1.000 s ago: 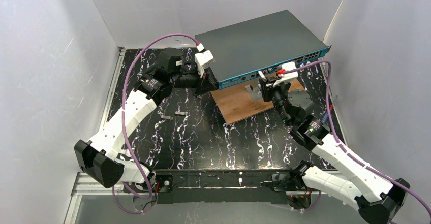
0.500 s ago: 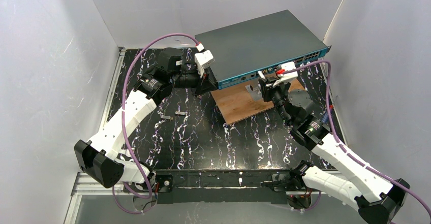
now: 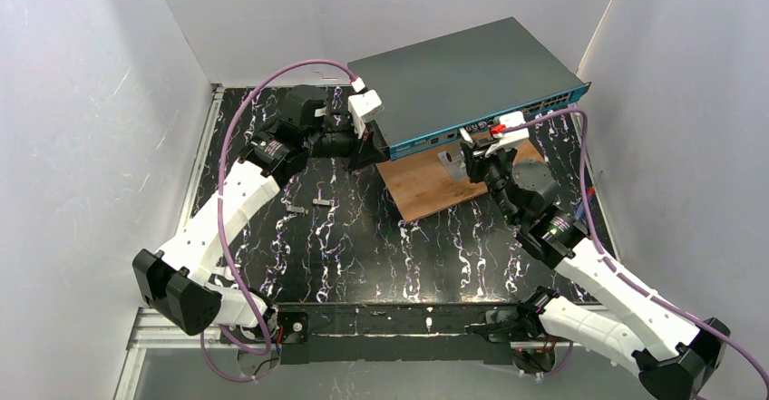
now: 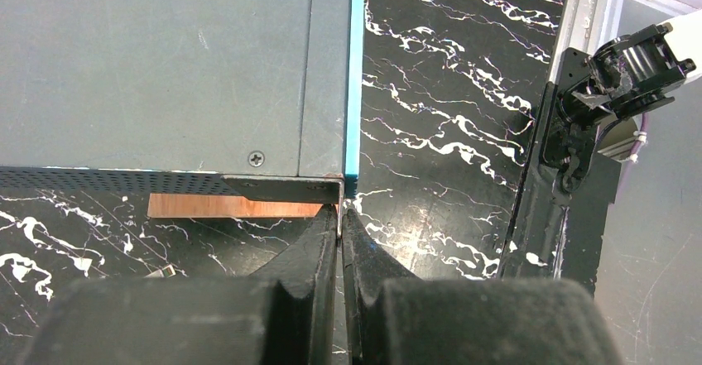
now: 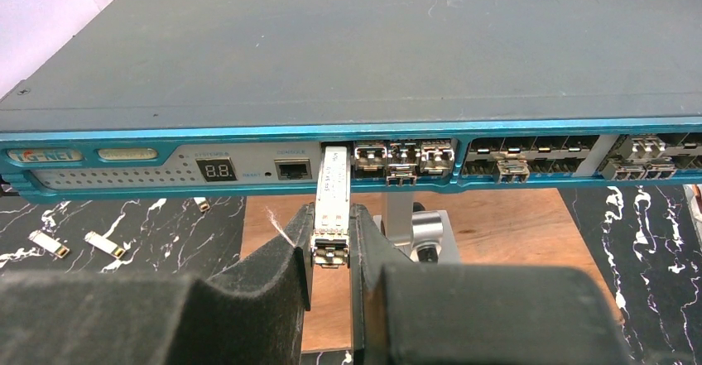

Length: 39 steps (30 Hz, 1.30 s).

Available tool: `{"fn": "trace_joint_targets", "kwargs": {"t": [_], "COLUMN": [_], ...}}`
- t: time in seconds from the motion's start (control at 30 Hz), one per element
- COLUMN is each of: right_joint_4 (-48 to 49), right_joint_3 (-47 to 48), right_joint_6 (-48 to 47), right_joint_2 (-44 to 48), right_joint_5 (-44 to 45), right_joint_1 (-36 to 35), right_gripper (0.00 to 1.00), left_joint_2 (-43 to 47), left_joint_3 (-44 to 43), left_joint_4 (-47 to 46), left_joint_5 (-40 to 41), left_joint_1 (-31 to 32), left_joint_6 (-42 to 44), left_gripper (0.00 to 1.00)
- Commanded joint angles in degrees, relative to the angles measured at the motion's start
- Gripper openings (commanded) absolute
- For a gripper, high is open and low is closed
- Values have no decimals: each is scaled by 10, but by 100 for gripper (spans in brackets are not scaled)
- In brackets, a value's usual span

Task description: Insert the plug into the switch port

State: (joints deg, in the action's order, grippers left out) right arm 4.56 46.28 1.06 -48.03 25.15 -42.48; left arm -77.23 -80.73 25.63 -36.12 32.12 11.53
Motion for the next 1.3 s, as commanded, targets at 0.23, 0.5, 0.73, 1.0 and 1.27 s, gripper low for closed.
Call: {"fn": "trace_joint_targets", "kwargs": {"t": [0.23,0.5,0.73,1.0,1.27], "right_joint_4": [11,25,24,24,30], "right_joint_3": [-4,4,13,27,39], "right_joint_6": [-9,-8,-9,-9,-8], "right_joint_2": [3,9,9,0,-12], "right_joint_5": [19,41,44,25,22], "right_joint_1": [0,0,0,0,1], "right_gripper": [1,1,1,1,1], "left_joint_2": [13,14,11,6,2], "left_joint_3": [-13,-15,-21,-31,-36], "left_joint_4": [54,60,64,75,78], "left_joint_5": [-42,-39,-37,-36,-34], "left_joint_1": [13,13,13,13,13], "left_joint_6": [-8,-3,-2,-1,0], "left_gripper": [0,0,0,0,0]}}
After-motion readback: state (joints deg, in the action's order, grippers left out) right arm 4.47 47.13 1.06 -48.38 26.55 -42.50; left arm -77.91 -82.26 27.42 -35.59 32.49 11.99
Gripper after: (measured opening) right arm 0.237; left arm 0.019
